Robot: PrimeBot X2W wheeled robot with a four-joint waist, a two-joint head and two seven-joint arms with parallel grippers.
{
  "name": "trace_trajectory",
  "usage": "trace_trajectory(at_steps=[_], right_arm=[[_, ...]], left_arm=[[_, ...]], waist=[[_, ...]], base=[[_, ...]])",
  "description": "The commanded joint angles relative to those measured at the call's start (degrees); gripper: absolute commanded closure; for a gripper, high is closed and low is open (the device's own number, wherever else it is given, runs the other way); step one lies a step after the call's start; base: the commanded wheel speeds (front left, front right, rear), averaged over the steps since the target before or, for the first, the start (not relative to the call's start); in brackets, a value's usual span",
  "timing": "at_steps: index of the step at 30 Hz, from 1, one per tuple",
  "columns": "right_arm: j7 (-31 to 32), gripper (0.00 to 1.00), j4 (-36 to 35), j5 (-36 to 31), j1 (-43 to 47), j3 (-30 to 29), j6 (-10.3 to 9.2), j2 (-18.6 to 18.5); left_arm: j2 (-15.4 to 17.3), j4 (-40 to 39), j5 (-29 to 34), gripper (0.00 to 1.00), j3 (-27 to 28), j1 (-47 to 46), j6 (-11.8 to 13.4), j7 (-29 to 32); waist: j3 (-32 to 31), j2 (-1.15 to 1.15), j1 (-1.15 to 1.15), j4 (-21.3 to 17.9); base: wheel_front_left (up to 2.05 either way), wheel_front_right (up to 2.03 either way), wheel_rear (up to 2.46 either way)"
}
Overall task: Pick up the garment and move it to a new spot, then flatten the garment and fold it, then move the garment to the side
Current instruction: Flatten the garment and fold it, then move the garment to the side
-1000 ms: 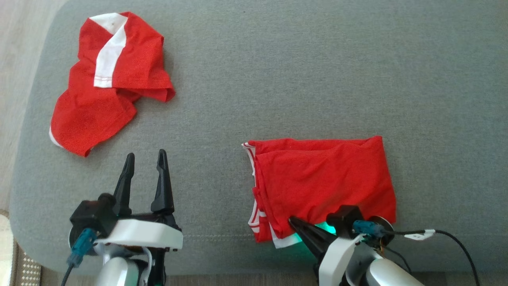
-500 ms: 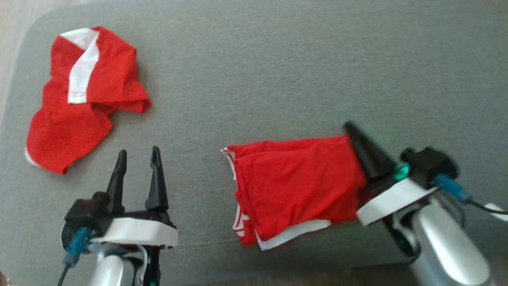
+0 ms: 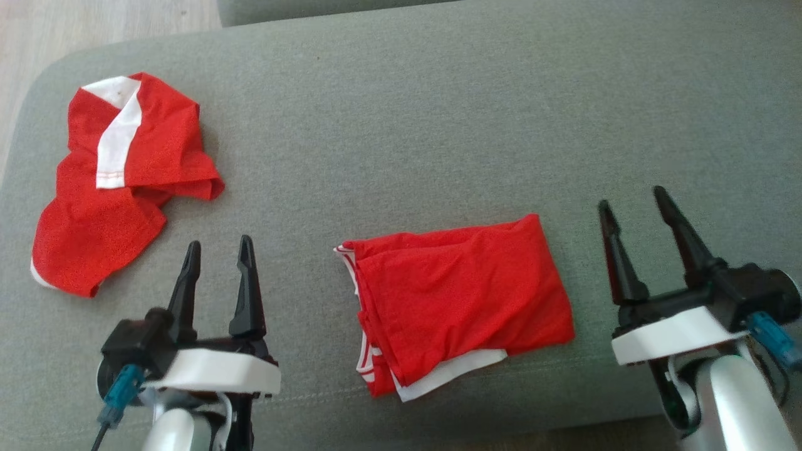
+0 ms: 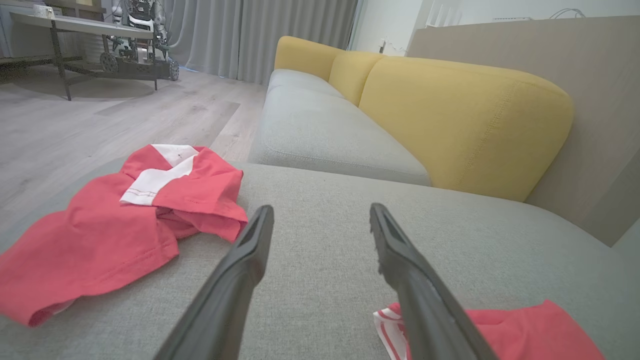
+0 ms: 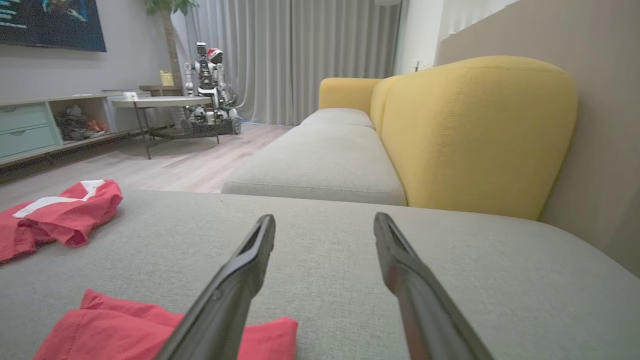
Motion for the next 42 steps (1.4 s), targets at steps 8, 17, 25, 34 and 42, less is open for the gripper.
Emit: trace_trajectory(at_steps=[8, 17, 25, 34, 42], right_arm=[[-0.52, 0.00, -2.40, -1.68, -0.51, -2.95, -0.01, 1.55], [-0.52, 0.00, -2.22, -1.93, -0.54, -3.44, -0.01, 1.84], [-0.52, 0.00, -2.10, -1.28, -0.45, -3.85, -0.01, 1.87], [-0.52, 0.00, 4.41, 1.62, -0.18, -0.95, -0.01, 1.88], [-0.52, 0.00, 11.88, 4.58, -2.03, 2.21, -0.01, 1.88]], left_arm=[[0.04, -1.35, -1.32, 0.00, 1.73, 0.13, -0.19, -0.70], [0.04, -1.05, -1.02, 0.00, 1.20, 0.16, -0.32, -0.70], [0.04, -1.19, -0.97, 0.00, 1.08, 0.13, -0.39, -0.70], [0.04, -1.39, -0.70, 0.00, 0.41, -1.00, -0.59, -0.70], [0.04, -1.06, -0.35, 0.00, -0.27, -2.66, -0.58, -0.70]], waist=[[-0.66, 0.00, 0.00, -0.45], [-0.49, 0.00, 0.00, -0.05], [0.07, 0.00, 0.00, 0.30], [2.65, 0.00, 0.00, 1.42], [5.49, 0.00, 0.00, 2.97]], base=[[0.00, 0.00, 0.00], [0.00, 0.00, 0.00], [0.00, 0.00, 0.00], [0.00, 0.00, 0.00], [0.00, 0.00, 0.00]])
